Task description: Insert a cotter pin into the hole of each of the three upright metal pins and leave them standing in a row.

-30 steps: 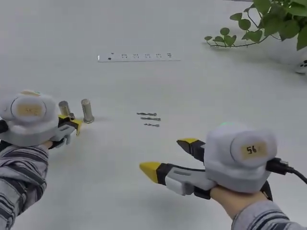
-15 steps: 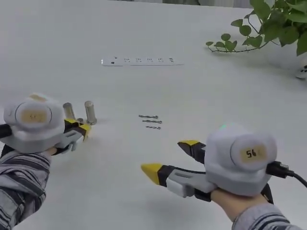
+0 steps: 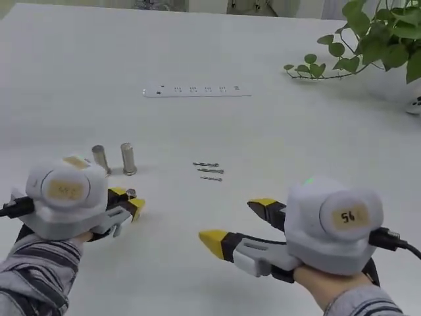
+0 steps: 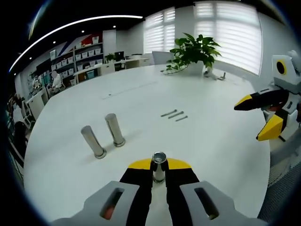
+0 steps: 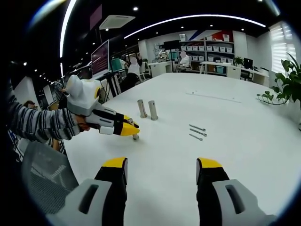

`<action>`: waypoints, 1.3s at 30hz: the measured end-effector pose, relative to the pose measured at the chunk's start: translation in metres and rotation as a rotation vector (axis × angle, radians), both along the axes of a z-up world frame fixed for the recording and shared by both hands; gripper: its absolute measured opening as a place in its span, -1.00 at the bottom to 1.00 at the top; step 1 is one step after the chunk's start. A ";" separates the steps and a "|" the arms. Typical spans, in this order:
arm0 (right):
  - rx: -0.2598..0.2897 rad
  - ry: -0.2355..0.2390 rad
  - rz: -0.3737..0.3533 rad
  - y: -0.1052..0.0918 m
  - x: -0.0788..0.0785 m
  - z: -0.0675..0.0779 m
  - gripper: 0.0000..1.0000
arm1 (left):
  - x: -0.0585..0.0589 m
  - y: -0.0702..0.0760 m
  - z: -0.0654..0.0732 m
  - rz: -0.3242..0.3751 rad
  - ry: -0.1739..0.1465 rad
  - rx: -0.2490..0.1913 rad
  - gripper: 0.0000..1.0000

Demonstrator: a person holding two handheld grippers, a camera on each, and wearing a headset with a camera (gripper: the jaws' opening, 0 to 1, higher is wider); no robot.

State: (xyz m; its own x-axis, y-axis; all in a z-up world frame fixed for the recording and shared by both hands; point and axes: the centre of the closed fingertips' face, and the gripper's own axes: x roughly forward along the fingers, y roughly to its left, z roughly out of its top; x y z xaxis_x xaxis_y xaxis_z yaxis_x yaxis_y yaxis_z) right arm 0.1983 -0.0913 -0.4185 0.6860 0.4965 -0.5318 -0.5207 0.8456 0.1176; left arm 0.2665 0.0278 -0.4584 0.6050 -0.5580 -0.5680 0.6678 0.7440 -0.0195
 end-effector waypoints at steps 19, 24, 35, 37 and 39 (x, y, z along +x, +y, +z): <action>-0.003 0.024 0.003 -0.003 -0.002 -0.007 0.09 | -0.006 -0.003 -0.003 -0.029 0.001 0.011 -0.89; -0.006 0.028 0.004 -0.003 -0.002 -0.008 0.08 | -0.006 -0.003 -0.003 -0.020 -0.007 0.003 -0.89; -0.056 0.016 0.045 -0.009 0.012 -0.008 0.06 | -0.006 -0.002 -0.002 0.006 -0.013 -0.011 -0.66; -0.083 0.013 0.065 -0.012 0.019 -0.007 0.03 | -0.006 -0.001 0.000 0.018 -0.011 -0.025 -0.59; -0.097 0.016 0.091 -0.013 0.026 -0.005 -0.03 | -0.008 -0.001 0.003 0.028 -0.014 -0.036 -0.53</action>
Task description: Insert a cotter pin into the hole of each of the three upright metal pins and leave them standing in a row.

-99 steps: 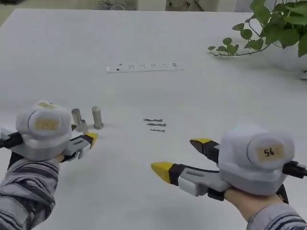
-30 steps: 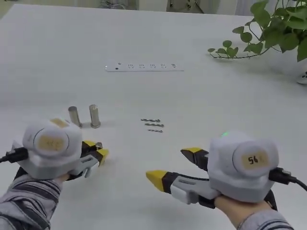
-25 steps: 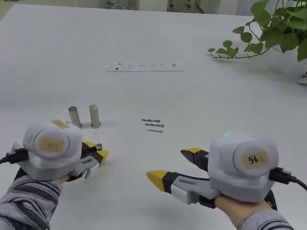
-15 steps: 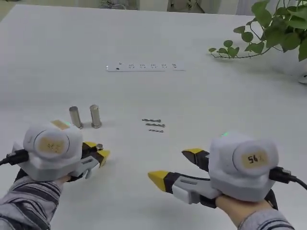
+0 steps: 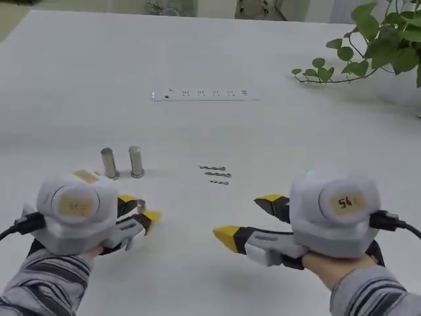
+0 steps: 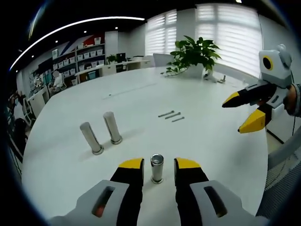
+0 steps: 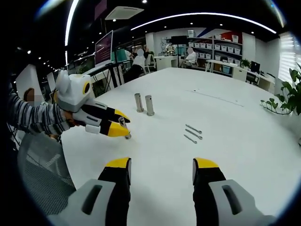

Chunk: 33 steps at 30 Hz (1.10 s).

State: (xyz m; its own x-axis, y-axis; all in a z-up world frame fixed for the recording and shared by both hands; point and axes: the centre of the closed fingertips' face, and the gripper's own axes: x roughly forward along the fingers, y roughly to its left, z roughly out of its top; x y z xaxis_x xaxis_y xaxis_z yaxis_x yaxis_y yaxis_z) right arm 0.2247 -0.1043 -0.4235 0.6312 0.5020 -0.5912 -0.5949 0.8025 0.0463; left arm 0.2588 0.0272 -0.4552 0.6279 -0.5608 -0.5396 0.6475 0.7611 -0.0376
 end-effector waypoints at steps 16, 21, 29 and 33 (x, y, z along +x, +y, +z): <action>-0.195 0.088 0.178 -0.009 0.053 -0.010 -0.44 | -0.009 0.012 0.010 0.109 0.002 -0.056 -0.08; -0.227 0.100 0.219 -0.007 0.065 -0.017 -0.55 | -0.012 0.018 0.011 0.152 0.004 -0.063 0.00; -0.290 0.124 0.320 -0.002 0.078 -0.032 -0.74 | -0.019 0.025 0.013 0.172 0.012 -0.071 0.02; -0.331 0.146 0.356 -0.004 0.090 -0.047 -0.76 | -0.022 0.028 0.014 0.177 0.007 -0.087 -0.01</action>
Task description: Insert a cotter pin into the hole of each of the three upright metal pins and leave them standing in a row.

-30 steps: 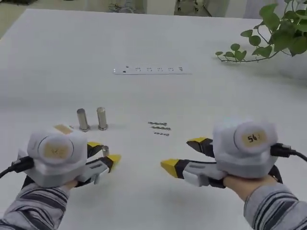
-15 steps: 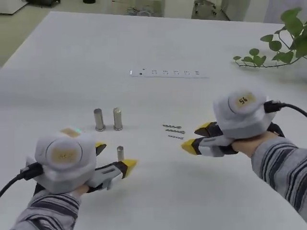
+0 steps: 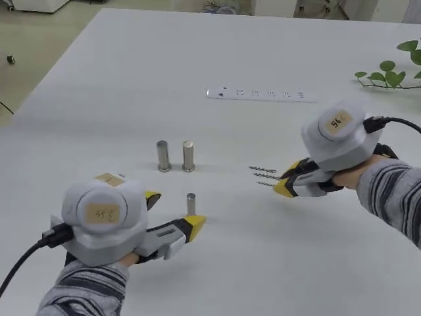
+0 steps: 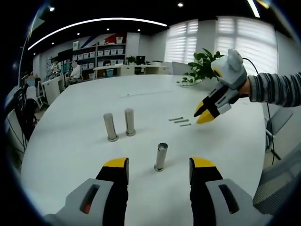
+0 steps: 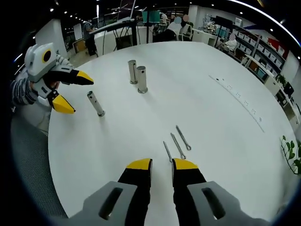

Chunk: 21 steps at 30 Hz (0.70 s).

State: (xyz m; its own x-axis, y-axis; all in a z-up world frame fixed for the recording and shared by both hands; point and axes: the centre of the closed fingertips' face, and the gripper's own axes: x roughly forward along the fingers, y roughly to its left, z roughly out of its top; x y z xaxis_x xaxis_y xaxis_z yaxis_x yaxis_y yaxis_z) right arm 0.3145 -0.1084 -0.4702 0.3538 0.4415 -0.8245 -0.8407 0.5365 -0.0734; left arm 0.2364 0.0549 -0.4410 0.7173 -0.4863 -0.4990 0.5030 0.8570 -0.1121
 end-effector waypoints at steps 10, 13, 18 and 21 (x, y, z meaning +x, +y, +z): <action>-0.020 0.045 0.010 0.000 0.008 -0.019 -0.85 | -0.001 0.003 0.001 0.000 -0.008 0.016 -0.02; -0.017 0.064 0.008 0.001 0.007 -0.023 -0.86 | -0.001 0.004 0.001 0.003 -0.008 0.015 -0.02; -0.018 0.074 0.009 0.002 0.006 -0.023 -0.88 | -0.003 0.009 -0.001 0.012 0.000 0.021 -0.06; -0.043 0.068 0.022 0.000 0.010 -0.025 -0.94 | -0.004 0.011 -0.003 0.017 0.007 0.020 -0.08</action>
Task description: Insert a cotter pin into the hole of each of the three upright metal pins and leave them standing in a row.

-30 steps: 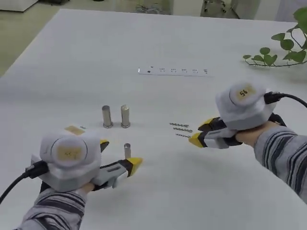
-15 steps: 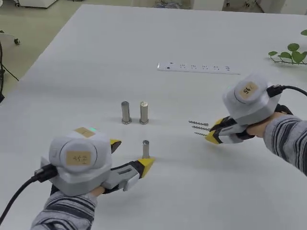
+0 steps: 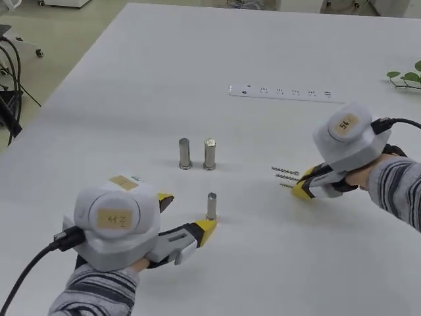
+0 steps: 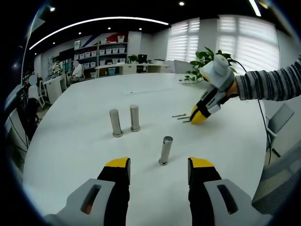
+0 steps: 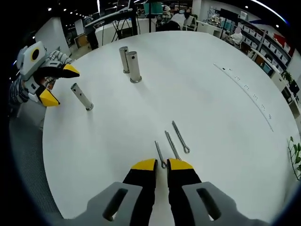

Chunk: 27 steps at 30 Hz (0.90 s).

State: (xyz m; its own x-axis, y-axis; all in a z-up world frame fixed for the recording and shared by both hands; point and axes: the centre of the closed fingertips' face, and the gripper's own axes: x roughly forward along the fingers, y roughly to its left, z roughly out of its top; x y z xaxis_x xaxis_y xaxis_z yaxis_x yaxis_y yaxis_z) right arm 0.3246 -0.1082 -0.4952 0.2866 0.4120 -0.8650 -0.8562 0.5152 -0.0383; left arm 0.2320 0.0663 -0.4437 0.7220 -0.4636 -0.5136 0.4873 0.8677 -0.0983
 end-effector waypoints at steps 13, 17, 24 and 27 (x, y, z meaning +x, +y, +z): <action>-0.043 -0.015 0.081 0.004 -0.006 0.001 -1.00 | -0.007 0.003 -0.001 0.000 0.013 0.001 -0.15; -0.037 -0.013 0.070 0.004 -0.008 0.002 -1.00 | -0.009 0.003 0.001 -0.004 0.013 -0.006 -0.18; -0.022 -0.051 0.093 0.010 -0.012 0.011 -1.00 | -0.012 0.003 0.006 -0.015 0.003 -0.008 -0.27; -0.008 -0.065 0.122 0.014 -0.016 0.016 -1.00 | -0.013 0.001 0.007 -0.023 0.004 -0.011 -0.27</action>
State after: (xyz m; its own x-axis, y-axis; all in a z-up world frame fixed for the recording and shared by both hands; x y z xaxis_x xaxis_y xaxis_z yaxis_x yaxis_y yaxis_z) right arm 0.3087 -0.0938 -0.4788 0.2905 0.4404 -0.8495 -0.9080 0.4069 -0.0995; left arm 0.2185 0.0675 -0.4365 0.7093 -0.4852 -0.5113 0.5062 0.8554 -0.1095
